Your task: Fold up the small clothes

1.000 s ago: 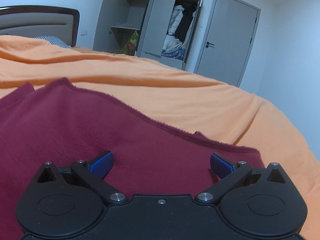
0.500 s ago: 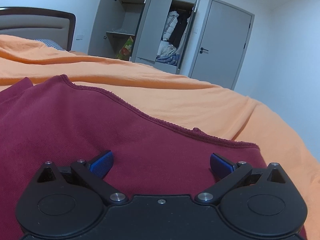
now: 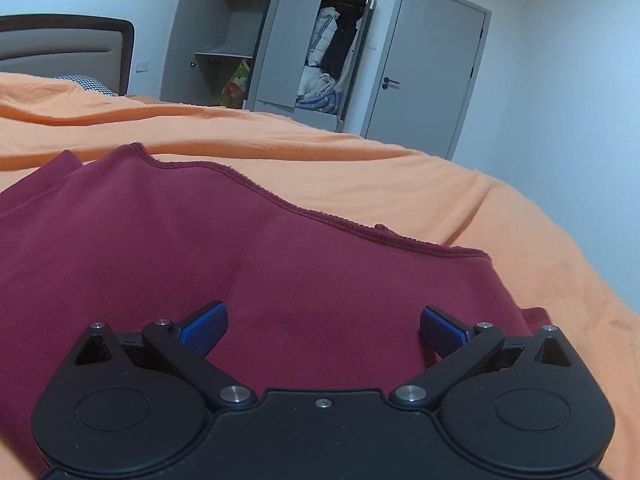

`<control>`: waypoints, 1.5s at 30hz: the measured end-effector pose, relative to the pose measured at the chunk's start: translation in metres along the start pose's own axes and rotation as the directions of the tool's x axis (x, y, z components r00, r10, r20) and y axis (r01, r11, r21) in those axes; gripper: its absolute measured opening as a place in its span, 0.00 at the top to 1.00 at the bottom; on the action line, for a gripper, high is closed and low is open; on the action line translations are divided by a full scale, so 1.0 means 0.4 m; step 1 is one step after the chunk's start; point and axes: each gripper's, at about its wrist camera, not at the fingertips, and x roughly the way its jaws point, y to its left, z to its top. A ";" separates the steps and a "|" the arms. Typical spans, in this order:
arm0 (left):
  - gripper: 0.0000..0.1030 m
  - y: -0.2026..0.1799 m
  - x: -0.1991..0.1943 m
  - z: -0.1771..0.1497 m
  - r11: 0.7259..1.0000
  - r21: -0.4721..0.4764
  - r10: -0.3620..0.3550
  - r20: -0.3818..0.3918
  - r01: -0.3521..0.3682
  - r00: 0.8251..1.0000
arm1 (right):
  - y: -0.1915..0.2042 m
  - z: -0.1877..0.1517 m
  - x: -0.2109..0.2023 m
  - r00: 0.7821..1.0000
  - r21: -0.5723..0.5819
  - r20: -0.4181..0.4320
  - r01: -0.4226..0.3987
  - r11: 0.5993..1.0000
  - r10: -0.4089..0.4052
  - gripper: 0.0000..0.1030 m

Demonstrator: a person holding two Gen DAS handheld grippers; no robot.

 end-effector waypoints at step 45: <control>0.15 0.077 0.131 0.104 0.981 -0.146 -0.129 -0.008 0.126 0.992 | 0.088 -0.158 -0.136 0.987 -0.050 0.136 0.095 0.994 -0.088 0.00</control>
